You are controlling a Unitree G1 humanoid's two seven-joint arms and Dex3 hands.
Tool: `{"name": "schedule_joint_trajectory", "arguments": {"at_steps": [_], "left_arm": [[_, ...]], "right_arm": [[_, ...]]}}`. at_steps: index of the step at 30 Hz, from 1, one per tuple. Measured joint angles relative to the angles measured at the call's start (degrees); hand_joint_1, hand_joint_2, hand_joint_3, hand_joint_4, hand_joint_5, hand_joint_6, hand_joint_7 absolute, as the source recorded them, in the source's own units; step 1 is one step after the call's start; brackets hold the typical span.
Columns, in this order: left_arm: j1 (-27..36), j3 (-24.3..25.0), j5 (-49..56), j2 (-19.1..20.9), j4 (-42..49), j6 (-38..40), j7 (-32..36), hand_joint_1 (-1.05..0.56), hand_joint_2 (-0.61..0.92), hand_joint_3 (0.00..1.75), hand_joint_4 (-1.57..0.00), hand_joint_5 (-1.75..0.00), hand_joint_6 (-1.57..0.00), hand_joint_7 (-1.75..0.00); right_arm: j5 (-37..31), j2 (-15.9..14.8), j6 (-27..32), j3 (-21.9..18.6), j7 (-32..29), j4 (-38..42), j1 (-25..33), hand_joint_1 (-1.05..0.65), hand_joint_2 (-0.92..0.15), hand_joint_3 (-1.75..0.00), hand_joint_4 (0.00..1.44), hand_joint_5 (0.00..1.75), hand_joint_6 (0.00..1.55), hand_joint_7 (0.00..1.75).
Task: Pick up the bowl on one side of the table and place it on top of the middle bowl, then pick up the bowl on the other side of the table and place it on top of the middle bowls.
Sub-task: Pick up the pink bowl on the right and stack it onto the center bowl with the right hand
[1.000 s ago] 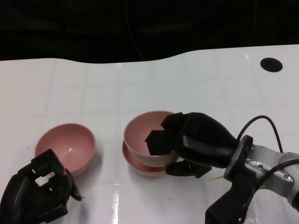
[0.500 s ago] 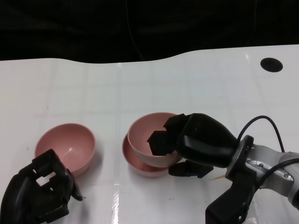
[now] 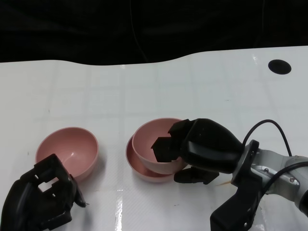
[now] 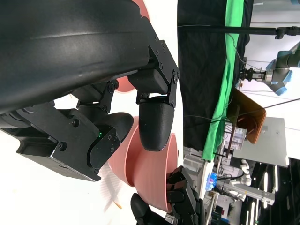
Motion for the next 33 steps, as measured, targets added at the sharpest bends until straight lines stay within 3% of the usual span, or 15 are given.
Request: {"name": "schedule_joint_trajectory", "arguments": {"at_steps": [33], "left_arm": [[0.1, -0.2, 1.1, -0.8, -0.6, 0.0, 1.1, 0.02, 0.58, 1.24, -0.79, -1.75, -0.72, -1.58]], "right_arm": [[-1.6, 0.4, 1.1, 2.6, -0.7, 1.4, -2.1, -0.21, -0.66, -0.73, 0.9, 1.75, 0.63, 1.69]]}}
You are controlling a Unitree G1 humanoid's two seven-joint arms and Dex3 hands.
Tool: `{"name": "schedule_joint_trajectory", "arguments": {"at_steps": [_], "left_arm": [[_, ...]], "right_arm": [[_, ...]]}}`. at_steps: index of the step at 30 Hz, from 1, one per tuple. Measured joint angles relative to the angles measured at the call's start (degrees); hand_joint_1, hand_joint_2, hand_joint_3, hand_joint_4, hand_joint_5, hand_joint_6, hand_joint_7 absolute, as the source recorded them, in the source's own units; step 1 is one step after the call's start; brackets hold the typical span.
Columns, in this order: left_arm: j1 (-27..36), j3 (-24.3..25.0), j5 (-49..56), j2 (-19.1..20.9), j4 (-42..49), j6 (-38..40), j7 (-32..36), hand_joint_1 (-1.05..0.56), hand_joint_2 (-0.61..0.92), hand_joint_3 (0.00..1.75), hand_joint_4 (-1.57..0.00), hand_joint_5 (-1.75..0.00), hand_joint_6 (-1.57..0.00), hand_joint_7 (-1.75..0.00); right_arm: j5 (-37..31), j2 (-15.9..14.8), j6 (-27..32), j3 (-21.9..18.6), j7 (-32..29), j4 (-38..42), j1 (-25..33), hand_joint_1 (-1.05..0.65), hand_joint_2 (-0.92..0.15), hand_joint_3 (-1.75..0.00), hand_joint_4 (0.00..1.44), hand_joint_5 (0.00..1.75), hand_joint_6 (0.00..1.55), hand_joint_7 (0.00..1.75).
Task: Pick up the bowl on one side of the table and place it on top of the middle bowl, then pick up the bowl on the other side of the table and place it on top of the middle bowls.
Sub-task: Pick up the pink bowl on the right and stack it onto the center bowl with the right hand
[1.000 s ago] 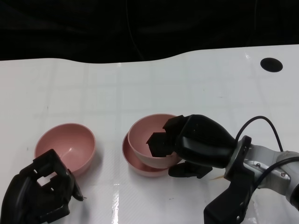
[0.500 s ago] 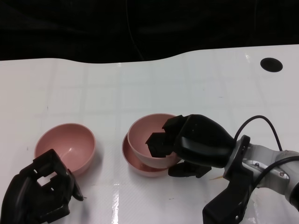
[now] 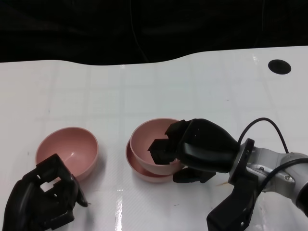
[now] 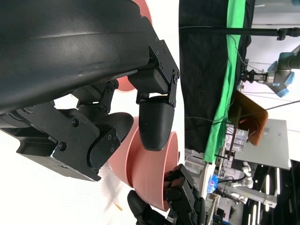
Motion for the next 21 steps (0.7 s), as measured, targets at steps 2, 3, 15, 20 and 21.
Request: {"name": "schedule_joint_trajectory", "arguments": {"at_steps": [2, 3, 15, 20, 21], "left_arm": [[0.0, 0.0, -0.1, -0.1, -0.4, 0.0, 0.0, 0.02, 0.58, 1.24, -0.78, -1.75, -0.72, -1.58], [0.0, 0.0, 0.0, -0.1, -0.5, 0.1, 0.0, 0.02, 0.58, 1.24, -0.78, -1.75, -0.72, -1.58], [0.1, -0.1, 0.3, -0.1, -0.6, 0.1, 0.0, 0.03, 0.6, 1.22, -0.77, -1.75, -0.71, -1.59], [0.1, -0.2, 0.5, -0.1, -0.6, 0.1, 0.2, 0.01, 0.61, 1.21, -0.76, -1.75, -0.71, -1.6], [0.1, -0.2, 0.5, -0.1, -0.6, 0.1, 0.2, 0.01, 0.61, 1.21, -0.76, -1.75, -0.7, -1.6]], "right_arm": [[0.0, 0.1, 0.0, 0.1, -0.1, 0.3, -0.3, -0.21, -0.67, -0.73, 0.9, 1.75, 0.63, 1.68], [0.0, 0.2, 0.0, 0.1, -0.3, 0.4, -0.4, -0.21, -0.66, -0.72, 0.9, 1.75, 0.63, 1.67], [-0.9, 1.3, 0.7, 1.9, -1.5, 3.5, -1.2, -0.21, -0.7, -0.65, 0.87, 1.75, 0.62, 1.69], [-1.0, 1.4, 1.0, 2.3, -2.0, 4.8, -2.1, -0.21, -0.72, -0.57, 0.87, 1.75, 0.61, 1.67], [-1.1, 1.4, 1.0, 2.4, -2.3, 5.0, -2.2, -0.21, -0.72, -0.56, 0.87, 1.75, 0.61, 1.67]]}}
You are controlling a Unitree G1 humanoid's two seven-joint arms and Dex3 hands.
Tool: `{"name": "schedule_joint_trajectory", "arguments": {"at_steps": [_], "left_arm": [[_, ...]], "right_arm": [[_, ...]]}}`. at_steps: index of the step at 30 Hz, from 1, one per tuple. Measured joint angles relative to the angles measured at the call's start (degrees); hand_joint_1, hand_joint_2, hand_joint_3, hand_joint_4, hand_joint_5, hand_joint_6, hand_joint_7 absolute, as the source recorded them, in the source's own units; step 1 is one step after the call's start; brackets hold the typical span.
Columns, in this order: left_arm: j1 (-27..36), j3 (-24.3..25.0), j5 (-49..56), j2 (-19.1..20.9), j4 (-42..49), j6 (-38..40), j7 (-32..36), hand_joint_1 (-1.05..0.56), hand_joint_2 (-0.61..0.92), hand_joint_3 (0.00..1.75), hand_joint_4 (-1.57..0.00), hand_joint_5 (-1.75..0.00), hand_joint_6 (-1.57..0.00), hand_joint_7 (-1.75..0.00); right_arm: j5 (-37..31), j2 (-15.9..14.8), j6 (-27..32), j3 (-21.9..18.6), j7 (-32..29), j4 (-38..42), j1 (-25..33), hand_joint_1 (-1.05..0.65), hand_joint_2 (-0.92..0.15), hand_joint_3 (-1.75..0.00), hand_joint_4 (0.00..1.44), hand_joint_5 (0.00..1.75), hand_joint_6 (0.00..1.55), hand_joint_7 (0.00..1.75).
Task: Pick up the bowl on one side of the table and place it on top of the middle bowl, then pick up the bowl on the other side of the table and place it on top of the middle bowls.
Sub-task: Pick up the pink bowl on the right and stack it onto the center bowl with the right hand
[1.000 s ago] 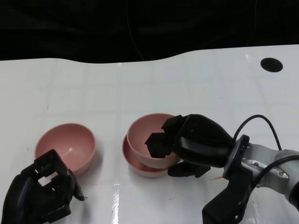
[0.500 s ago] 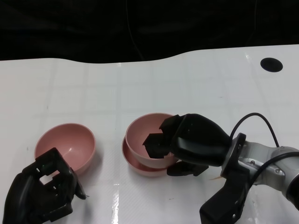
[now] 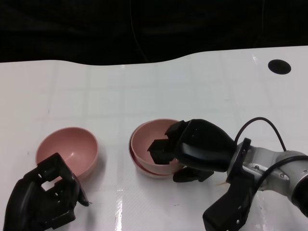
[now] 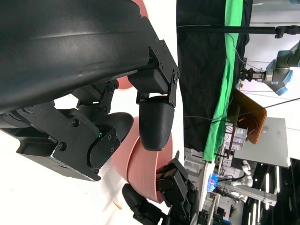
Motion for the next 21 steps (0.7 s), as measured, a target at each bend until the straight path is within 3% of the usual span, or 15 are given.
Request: {"name": "schedule_joint_trajectory", "arguments": {"at_steps": [4, 5, 6, 8, 9, 11, 12, 13, 14, 17, 21], "left_arm": [[0.0, -0.1, 0.1, 0.0, 0.0, -0.1, 0.0, 0.0, 0.6, 1.21, -0.76, -1.75, -0.7, -1.6], [0.0, -0.1, 0.2, 0.0, 0.0, -0.2, 0.0, 0.0, 0.6, 1.21, -0.77, -1.75, -0.7, -1.61], [0.0, -0.2, 0.2, -0.1, 0.0, -0.4, 0.0, 0.0, 0.6, 1.22, -0.77, -1.75, -0.7, -1.61], [0.0, -0.2, 0.2, -0.1, 0.0, -0.5, 0.1, 0.01, 0.61, 1.22, -0.78, -1.75, -0.7, -1.61], [0.0, -0.2, 0.2, -0.1, 0.0, -0.5, 0.2, 0.01, 0.61, 1.22, -0.78, -1.75, -0.7, -1.61], [0.0, -0.2, 0.2, -0.1, 0.0, -0.5, 0.2, 0.02, 0.6, 1.21, -0.78, -1.75, -0.7, -1.6], [0.0, -0.2, 0.1, -0.1, 0.0, -0.5, 0.2, 0.02, 0.6, 1.21, -0.77, -1.75, -0.7, -1.6], [0.0, -0.2, 0.1, -0.1, 0.0, -0.5, 0.2, 0.02, 0.6, 1.21, -0.77, -1.75, -0.71, -1.59], [0.0, -0.2, 0.0, -0.1, 0.0, -0.4, 0.2, 0.01, 0.59, 1.21, -0.77, -1.75, -0.71, -1.59], [0.0, -0.2, 0.0, -0.2, 0.0, -0.2, 0.6, 0.01, 0.58, 1.21, -0.76, -1.75, -0.71, -1.58], [0.0, -0.2, 0.0, -0.2, 0.0, -0.2, 0.6, 0.01, 0.58, 1.22, -0.76, -1.75, -0.72, -1.57]], "right_arm": [[-0.2, 0.2, 0.2, 0.7, -1.5, 0.8, -0.1, -0.19, -0.73, -0.51, 0.86, 1.75, 0.59, 1.74], [-0.4, 0.2, 0.3, 1.0, -2.0, 0.9, -0.1, -0.21, -0.75, -0.43, 0.88, 1.75, 0.68, 1.52], [-0.9, 0.2, 0.5, 1.3, -2.8, 1.0, -0.1, -0.22, -0.76, -0.4, 0.89, 1.75, 0.72, 1.42], [-1.2, 0.2, 1.0, 1.6, -2.9, 1.1, -0.1, -0.33, -0.82, -0.28, 0.84, 1.67, 0.93, 0.75], [-1.1, 0.2, 1.3, 1.6, -2.6, 1.0, -0.1, -0.35, -0.84, -0.24, 0.84, 1.64, 1.0, 0.56], [-1.1, 0.1, 1.6, 1.6, -2.0, 0.9, -0.1, -0.45, -0.89, -0.15, 0.91, 1.11, 0.99, 0.21], [-1.1, 0.0, 1.6, 1.6, -1.7, 0.7, -0.1, -0.53, -0.91, -0.17, 0.87, 0.59, 0.9, 0.09], [-1.1, -0.2, 1.6, 1.6, -1.4, 0.5, -0.1, -0.56, -0.92, -0.18, 0.89, 0.34, 0.87, 0.05], [-1.1, -0.4, 1.7, 1.6, -0.7, 0.2, -0.1, -0.62, -0.92, -0.23, 0.8, 0.18, 0.77, 0.03], [0.2, -1.0, 2.1, 1.6, 4.8, -0.6, -0.1, -0.74, -0.92, -0.33, 0.49, 0.02, 0.49, 0.0], [0.9, -1.5, 2.9, 1.5, 7.3, -1.9, 0.4, -0.81, -0.92, -0.36, 0.33, 0.0, 0.38, 0.0]]}}
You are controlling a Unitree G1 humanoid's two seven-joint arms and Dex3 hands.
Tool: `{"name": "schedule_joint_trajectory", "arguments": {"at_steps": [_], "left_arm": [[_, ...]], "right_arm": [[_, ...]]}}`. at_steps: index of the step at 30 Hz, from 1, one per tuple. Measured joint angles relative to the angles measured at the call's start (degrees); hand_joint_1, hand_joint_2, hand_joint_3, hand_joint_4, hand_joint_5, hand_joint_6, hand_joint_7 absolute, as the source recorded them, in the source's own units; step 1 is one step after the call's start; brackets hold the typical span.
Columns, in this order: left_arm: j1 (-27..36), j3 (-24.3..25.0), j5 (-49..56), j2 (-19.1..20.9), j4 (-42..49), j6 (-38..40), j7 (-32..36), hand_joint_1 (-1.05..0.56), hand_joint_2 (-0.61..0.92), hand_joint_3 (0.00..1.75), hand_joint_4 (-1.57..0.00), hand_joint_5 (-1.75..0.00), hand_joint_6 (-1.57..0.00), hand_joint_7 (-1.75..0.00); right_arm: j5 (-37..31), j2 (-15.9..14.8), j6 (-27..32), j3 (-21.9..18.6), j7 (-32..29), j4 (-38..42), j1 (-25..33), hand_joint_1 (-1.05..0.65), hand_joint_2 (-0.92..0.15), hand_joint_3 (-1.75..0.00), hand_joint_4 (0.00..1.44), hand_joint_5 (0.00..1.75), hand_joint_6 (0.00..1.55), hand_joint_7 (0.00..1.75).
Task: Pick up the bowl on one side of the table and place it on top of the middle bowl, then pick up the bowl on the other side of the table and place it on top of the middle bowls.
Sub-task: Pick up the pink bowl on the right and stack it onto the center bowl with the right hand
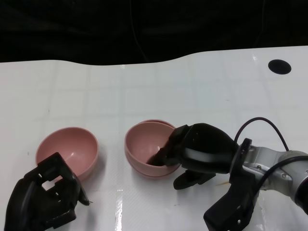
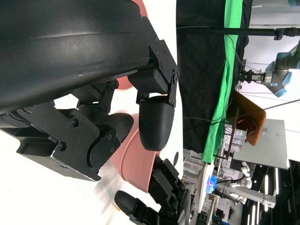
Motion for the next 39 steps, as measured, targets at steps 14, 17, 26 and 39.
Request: {"name": "schedule_joint_trajectory", "arguments": {"at_steps": [14, 17, 26, 39], "left_arm": [[0.0, -0.1, 0.0, 0.0, 0.0, 0.6, 0.6, 0.0, 0.55, 1.25, -0.77, -1.75, -0.74, -1.56], [0.0, -0.1, 0.0, 0.0, -0.1, 0.6, 0.6, 0.0, 0.57, 1.23, -0.78, -1.75, -0.74, -1.55], [-1.1, 0.1, 0.0, 0.1, 1.6, -0.6, -0.1, 0.02, 0.58, 1.25, -0.79, -1.75, -0.74, -1.55], [-1.2, 0.3, 0.0, 0.2, 2.1, -0.6, -0.3, 0.01, 0.59, 1.24, -0.77, -1.75, -0.73, -1.58]], "right_arm": [[-0.3, -1.0, 2.3, 0.1, 1.4, -3.0, 1.4, -0.81, -0.92, -0.41, 0.29, 0.01, 0.38, 0.01], [-0.7, -1.0, 3.1, 0.1, 1.3, -3.1, 1.6, -0.82, -0.92, -0.42, 0.28, 0.01, 0.38, 0.01], [-0.8, -2.5, 4.3, -0.5, 0.6, -6.1, 3.5, -0.87, -0.92, -0.5, 0.2, 0.0, 0.28, 0.01], [0.7, -6.0, 4.3, -6.4, 0.2, -16.4, 5.9, -0.86, -0.92, -0.44, 0.24, 0.02, 0.3, 0.01]]}}
